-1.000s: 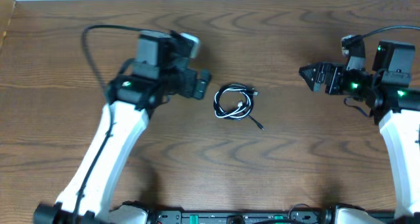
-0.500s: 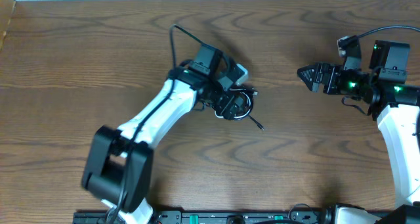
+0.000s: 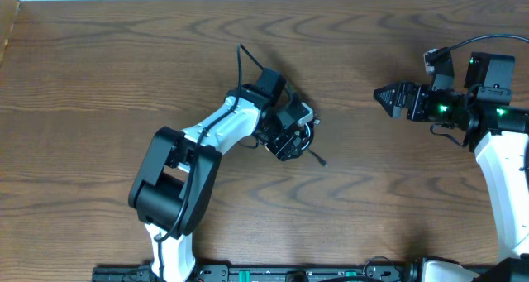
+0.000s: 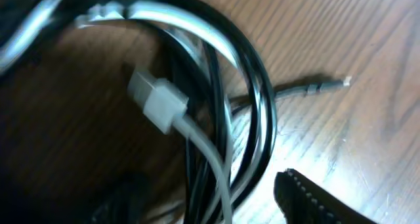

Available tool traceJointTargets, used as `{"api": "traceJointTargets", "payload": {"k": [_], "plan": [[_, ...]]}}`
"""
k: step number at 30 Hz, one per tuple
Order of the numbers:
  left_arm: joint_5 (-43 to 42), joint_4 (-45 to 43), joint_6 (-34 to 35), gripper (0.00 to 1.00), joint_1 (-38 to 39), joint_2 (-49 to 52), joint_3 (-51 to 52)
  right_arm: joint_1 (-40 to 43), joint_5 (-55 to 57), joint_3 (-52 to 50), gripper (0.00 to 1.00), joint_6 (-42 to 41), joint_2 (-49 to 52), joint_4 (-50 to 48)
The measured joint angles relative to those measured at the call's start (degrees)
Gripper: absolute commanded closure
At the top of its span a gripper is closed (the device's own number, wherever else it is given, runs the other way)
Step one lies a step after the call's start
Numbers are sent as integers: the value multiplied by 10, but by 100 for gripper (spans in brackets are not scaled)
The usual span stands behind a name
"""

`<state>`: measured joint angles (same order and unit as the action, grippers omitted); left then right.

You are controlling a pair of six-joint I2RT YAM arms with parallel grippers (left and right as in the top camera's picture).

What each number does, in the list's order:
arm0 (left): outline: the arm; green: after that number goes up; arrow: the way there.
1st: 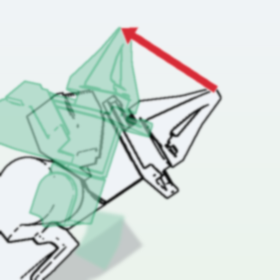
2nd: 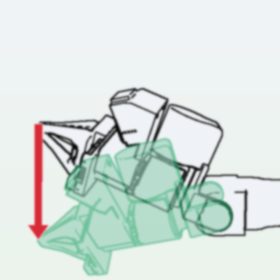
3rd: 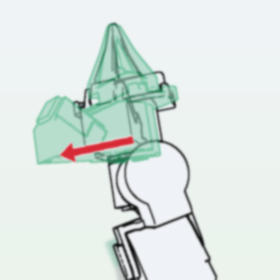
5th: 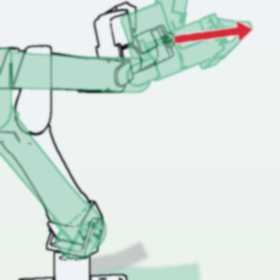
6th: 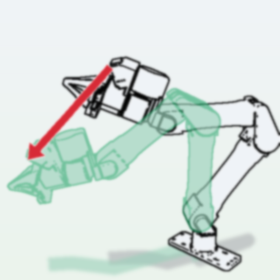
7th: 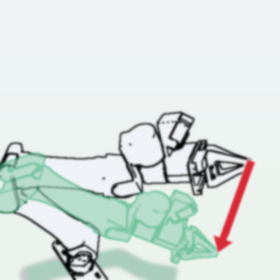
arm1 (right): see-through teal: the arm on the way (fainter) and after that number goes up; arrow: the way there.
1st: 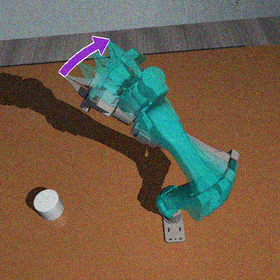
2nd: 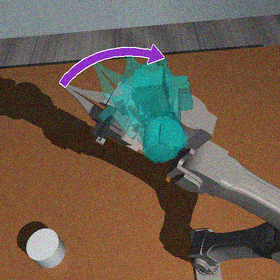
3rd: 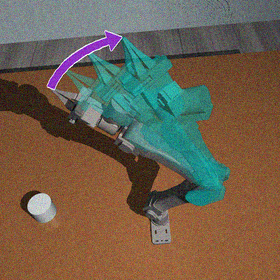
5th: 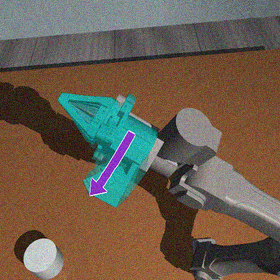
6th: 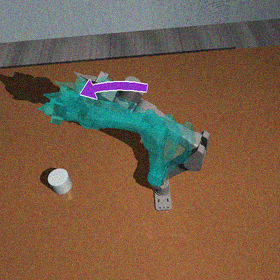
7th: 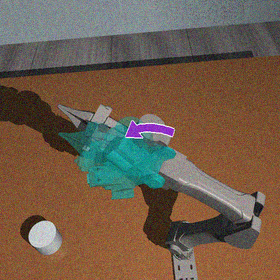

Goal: Untangle cables
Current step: 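Reach the left gripper forward and grasp the black-and-white cable bundle, then lift the bundle with the left gripper and bring the right gripper to it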

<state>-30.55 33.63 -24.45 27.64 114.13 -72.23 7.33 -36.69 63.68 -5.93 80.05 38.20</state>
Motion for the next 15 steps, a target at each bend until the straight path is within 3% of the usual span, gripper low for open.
{"api": "traceJointTargets", "payload": {"k": [4,8,15], "plan": [[-7,0,-1,57,0,0,0,0,0,0,1,0,0,3],[-24,1,-5,58,0,0,0,0,0,0,1,0,0,7],[-58,3,1,68,-3,0,0,0,0,0,1,0,0,8]]}}
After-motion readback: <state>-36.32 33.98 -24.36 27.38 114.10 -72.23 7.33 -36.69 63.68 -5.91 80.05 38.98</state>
